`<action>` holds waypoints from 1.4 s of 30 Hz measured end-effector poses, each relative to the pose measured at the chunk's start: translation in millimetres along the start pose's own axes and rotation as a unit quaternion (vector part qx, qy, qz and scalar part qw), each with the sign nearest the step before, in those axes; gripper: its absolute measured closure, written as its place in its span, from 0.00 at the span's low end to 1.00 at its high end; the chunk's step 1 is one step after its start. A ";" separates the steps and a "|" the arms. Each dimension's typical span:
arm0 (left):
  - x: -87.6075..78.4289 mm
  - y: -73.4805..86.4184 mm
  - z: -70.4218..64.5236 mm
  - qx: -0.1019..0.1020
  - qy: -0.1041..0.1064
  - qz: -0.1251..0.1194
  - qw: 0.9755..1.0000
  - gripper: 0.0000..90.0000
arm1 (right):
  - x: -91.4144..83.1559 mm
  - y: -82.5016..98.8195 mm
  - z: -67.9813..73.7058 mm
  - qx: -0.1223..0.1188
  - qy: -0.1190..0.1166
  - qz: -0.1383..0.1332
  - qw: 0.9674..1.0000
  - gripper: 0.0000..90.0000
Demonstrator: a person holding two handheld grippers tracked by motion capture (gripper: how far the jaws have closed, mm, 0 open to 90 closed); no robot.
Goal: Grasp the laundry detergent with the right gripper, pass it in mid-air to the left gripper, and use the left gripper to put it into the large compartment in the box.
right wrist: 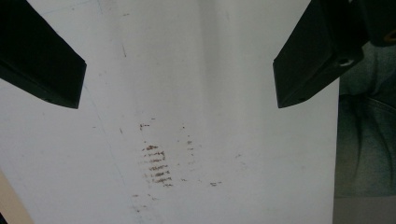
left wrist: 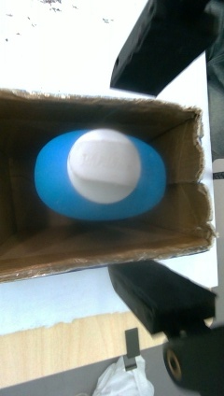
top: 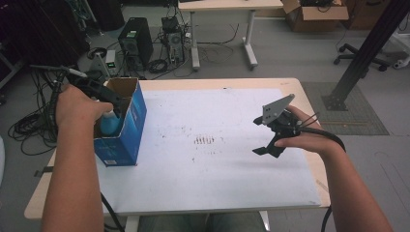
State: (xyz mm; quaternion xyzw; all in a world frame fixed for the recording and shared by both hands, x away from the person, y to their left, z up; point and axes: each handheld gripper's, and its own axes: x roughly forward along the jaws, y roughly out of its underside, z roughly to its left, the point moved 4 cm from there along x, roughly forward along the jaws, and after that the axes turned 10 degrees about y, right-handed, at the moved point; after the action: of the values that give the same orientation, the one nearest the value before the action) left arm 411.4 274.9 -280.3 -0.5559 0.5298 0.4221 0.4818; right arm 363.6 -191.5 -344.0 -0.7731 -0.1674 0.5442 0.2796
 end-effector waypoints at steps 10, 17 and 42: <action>-15.9 4.6 -24.7 0.032 -0.013 0.001 0.999 0.00 | -10.8 -0.4 0.8 -0.001 0.008 -0.006 1.000 0.03; -33.9 4.0 -57.9 0.088 -0.017 -0.013 0.996 0.00 | -16.4 0.0 -0.9 0.001 0.012 -0.005 1.000 0.03; -42.7 24.4 -178.5 0.407 -0.010 0.033 0.913 0.00 | -43.9 -27.7 -9.9 -0.032 0.022 0.052 0.998 0.03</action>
State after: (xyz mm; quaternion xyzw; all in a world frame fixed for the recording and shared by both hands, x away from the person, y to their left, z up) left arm 376.2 107.9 -208.6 -0.2899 0.6691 0.1909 0.6571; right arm 358.7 -196.9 -291.7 -0.8014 -0.1378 0.5350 0.2294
